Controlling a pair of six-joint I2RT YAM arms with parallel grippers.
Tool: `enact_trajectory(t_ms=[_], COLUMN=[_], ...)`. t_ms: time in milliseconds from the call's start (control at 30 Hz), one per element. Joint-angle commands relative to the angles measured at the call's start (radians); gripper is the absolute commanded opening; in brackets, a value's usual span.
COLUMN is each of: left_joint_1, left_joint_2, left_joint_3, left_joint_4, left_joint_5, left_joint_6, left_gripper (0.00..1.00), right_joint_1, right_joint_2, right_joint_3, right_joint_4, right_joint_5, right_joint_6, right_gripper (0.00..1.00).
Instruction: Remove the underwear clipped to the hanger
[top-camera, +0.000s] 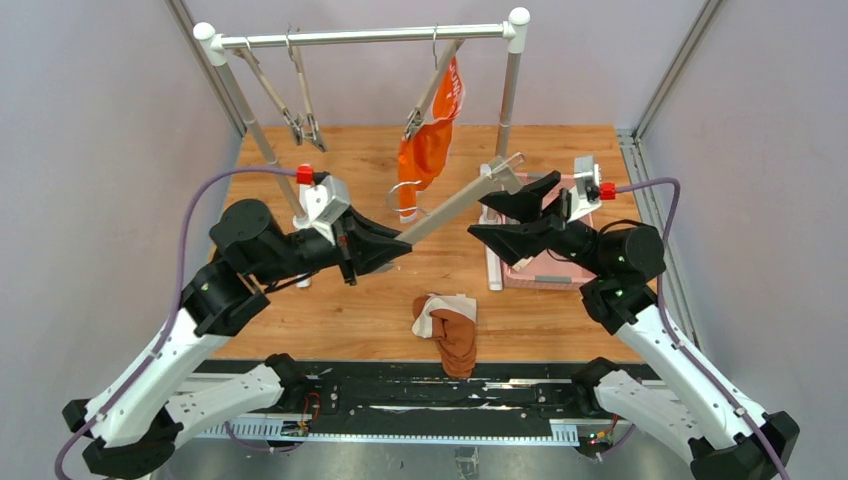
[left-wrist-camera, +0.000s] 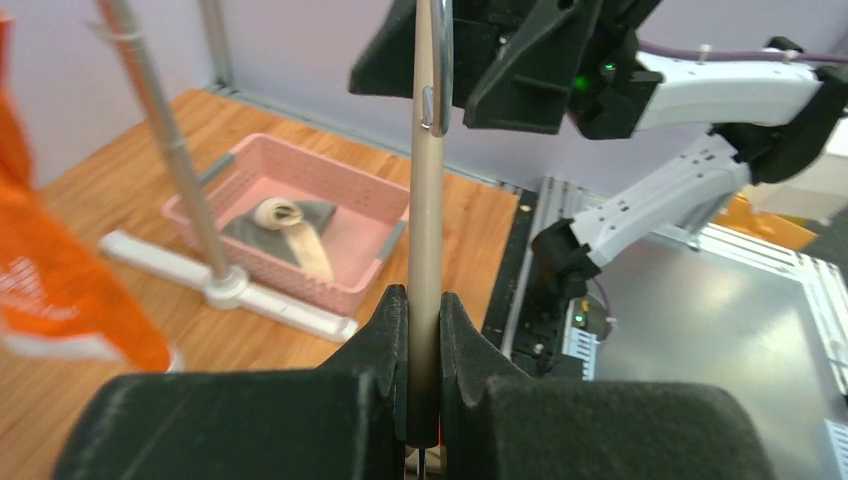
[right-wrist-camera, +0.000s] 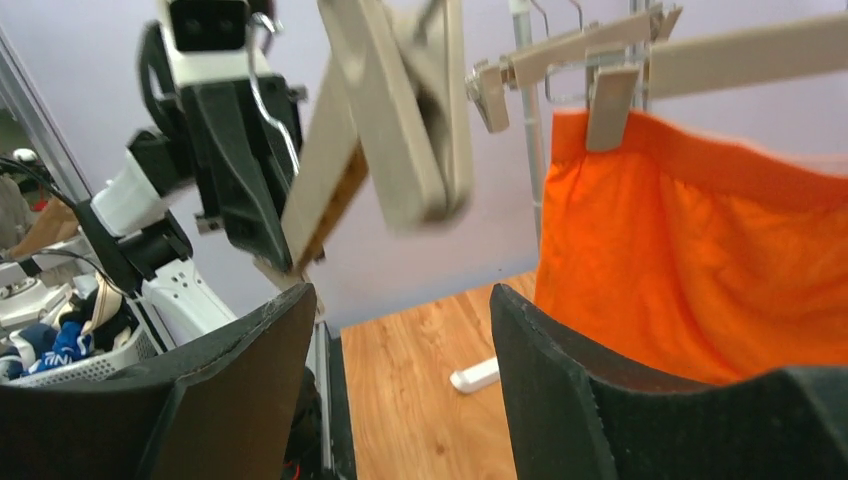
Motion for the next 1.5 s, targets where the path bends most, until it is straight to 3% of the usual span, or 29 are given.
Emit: enact_trajectory(t_ms=[0, 133, 267, 433, 567, 1000, 1267, 1367, 1467], left_joint_1=[-0.006, -0.006, -0.007, -0.006, -0.006, -0.006, -0.006, -0.006, -0.006], left_joint_2=[-0.112, -0.176, -0.197, -0.15, -0.066, 0.172, 0.297, 0.309, 0.329], left_joint_3=[0.064, 0.128, 0.176, 0.218, 0.29, 0.497, 0.544, 0.514, 0.505], left_joint_4=[-0.172, -0.359, -0.475, -0.507, -0.507, -0.475, -0.457, -0.406, -0.368], left_joint_5=[-0.215, -0.405, -0.642, -0.84, -0.99, -1.079, -1.011, -1.01, -1.032], left_joint_6=[0.064, 0.083, 0.053, 0.052, 0.061, -0.008, -0.104, -0.134, -0.156], left_gripper=[0.0, 0.0, 0.0, 0.0, 0.0, 0.0, 0.0, 0.0, 0.0], right_joint_1=[0.057, 0.176, 0.329, 0.53, 0.652, 0.661, 0.661, 0.663, 0.662], right_joint_2=[-0.035, -0.064, -0.047, 0.059, 0.189, 0.399, 0.478, 0.506, 0.544], right_joint_3=[0.051, 0.064, 0.06, 0.025, 0.003, -0.022, -0.057, -0.073, -0.063], right_joint_4=[-0.293, -0.622, -0.839, -0.96, -0.978, -0.943, -0.929, -0.9, -0.902], right_joint_5=[0.052, 0.255, 0.542, 0.896, 1.074, 1.015, 0.96, 0.945, 0.949], right_joint_6=[-0.23, -0.447, -0.568, -0.611, -0.588, -0.497, -0.434, -0.42, -0.403], right_gripper=[0.66, 0.67, 0.67, 0.67, 0.67, 0.72, 0.71, 0.68, 0.59])
